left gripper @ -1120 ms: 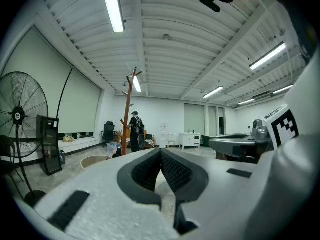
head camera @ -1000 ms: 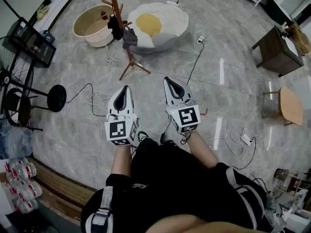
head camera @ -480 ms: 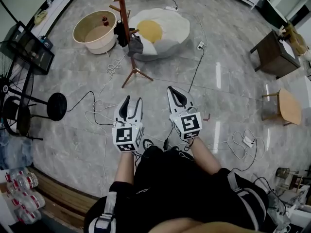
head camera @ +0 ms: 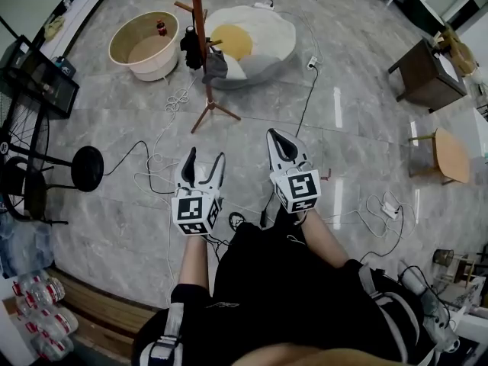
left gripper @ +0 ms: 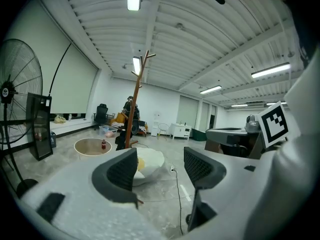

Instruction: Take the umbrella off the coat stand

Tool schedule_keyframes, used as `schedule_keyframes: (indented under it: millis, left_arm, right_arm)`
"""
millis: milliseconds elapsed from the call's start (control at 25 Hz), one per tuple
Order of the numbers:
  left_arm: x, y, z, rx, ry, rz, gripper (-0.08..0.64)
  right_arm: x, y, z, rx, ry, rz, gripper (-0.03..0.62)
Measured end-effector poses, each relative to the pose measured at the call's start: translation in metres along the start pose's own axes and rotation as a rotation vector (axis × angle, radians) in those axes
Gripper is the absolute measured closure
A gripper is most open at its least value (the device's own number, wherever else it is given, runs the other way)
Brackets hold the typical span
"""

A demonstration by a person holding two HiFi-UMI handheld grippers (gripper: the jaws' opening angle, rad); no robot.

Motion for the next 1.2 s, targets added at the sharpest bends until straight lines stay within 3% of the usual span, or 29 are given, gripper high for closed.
schedule_keyframes:
  millis: [360, 880, 1200]
  left_arm:
    - [0.004, 0.036, 0.019, -0.011, -0.032, -0.013, 0.253]
    - [0.042, 0.169, 0.065, 0.025, -0.075, 0.015, 0.23]
    - [0.066, 0.242, 0.094, 0.09, -0.095, 0.046, 0.222]
  right_arm:
    - [0.001, 0.033, 0.0, 0.052, -0.027, -0.007, 0.587]
    - [0.019, 0.162, -0.085, 0.102, 0.007, -0.035, 0.586]
    - [0.036, 0.24, -0.12, 0.198, 0.003, -0.02, 0.586]
Point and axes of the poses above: the fingertips, and each gripper's own axes: y forward along the fingers, z to its left, x out of its top, the point moved 4 cm from there along -y, backward along the fingers, and after that the axes turned 7 degrees about z, right-handed, at the moved point
